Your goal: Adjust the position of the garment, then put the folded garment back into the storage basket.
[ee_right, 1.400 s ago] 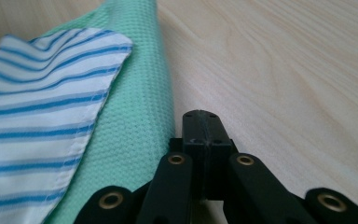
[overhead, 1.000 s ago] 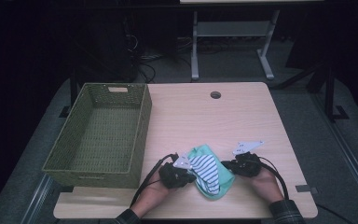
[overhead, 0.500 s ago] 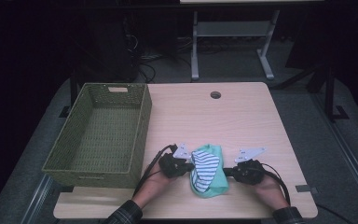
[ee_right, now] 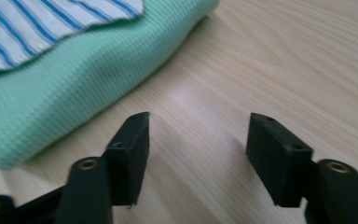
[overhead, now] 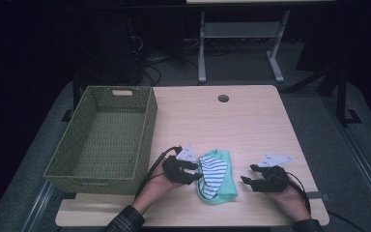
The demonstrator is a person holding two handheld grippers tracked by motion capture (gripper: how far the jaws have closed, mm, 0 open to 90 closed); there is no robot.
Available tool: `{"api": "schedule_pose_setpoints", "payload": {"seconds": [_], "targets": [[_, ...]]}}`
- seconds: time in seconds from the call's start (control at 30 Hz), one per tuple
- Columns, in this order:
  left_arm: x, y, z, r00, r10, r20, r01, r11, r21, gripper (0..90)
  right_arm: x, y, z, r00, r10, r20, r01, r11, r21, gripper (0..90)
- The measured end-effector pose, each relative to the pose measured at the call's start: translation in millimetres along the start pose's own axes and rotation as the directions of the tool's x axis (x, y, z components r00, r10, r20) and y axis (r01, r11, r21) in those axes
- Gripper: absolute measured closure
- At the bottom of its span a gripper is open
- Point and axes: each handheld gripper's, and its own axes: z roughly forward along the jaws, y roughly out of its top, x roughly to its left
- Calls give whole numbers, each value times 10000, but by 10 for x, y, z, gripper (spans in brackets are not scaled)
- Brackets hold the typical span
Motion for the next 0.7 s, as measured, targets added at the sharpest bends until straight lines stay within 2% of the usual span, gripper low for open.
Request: {"api": "schedule_pose_setpoints", "payload": {"seconds": [0.1, 0.27, 0.3, 0.33, 0.47, 0.7], "targets": [[-10, 55, -31, 9996, 214, 170, -215, 9998, 34, 454, -17, -51, -1, 9994, -81, 340, 83, 10000, -51, 281], [-4, 159, -78, 9970, 722, 289, -727, 9972, 151, 371, -48, -84, 17, 9997, 5, 243, 0, 9998, -208, 191], [-4, 174, -77, 9967, 750, 313, -756, 9970, 180, 359, -47, -83, 18, 9997, 9, 257, -4, 9998, -188, 187], [3, 201, -81, 9947, 972, 339, -981, 9948, 264, 353, -46, -84, 18, 9997, 19, 264, -14, 9998, -188, 184], [-10, 277, -40, 9913, 1137, 659, -1163, 9925, 375, 288, -43, -83, 18, 9994, 97, 325, -92, 9998, -156, 174], [-1, 385, 84, 9813, 1716, 867, -1801, 9783, 1026, 179, -46, -82, 19, 9993, 125, 343, -120, 9998, -149, 169]]}}
